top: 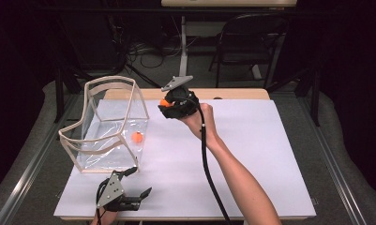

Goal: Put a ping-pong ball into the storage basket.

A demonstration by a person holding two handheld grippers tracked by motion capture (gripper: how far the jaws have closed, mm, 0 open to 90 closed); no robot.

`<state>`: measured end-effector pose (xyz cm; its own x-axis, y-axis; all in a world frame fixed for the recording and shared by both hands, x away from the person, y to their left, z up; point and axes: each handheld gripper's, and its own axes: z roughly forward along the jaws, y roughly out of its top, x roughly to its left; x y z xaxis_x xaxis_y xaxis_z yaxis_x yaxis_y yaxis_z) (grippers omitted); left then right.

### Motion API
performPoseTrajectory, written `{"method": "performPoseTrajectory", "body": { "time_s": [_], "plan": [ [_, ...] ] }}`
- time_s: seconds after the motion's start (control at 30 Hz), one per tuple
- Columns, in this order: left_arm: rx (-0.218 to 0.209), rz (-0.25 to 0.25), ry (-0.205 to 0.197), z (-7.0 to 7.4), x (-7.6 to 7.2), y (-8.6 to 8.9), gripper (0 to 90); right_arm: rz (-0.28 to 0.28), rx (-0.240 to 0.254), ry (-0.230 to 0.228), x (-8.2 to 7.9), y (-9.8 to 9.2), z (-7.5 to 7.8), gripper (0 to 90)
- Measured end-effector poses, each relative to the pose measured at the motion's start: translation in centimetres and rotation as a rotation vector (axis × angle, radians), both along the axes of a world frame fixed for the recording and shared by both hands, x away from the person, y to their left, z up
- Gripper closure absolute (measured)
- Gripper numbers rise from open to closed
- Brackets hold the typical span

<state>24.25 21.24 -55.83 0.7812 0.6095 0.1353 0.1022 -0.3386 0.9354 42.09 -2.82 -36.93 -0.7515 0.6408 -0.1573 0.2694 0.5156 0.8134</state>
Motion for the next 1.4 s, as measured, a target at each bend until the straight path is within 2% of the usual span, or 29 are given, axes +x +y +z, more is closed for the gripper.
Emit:
{"method": "performPoseTrajectory", "body": {
  "time_s": [1.03, 1.4],
  "plan": [
    [0.0, -0.001, 0.0, 0.0, 0.0, 0.1, 15.5, 0.039, -0.006, -0.02, -0.2, 2.4, 2.4, 50.6],
    [0.002, -0.001, 0.0, 0.0, 0.0, 0.1, 15.5, 0.052, -0.013, -0.018, -0.2, 3.4, 2.5, 50.6]
  ]
}}
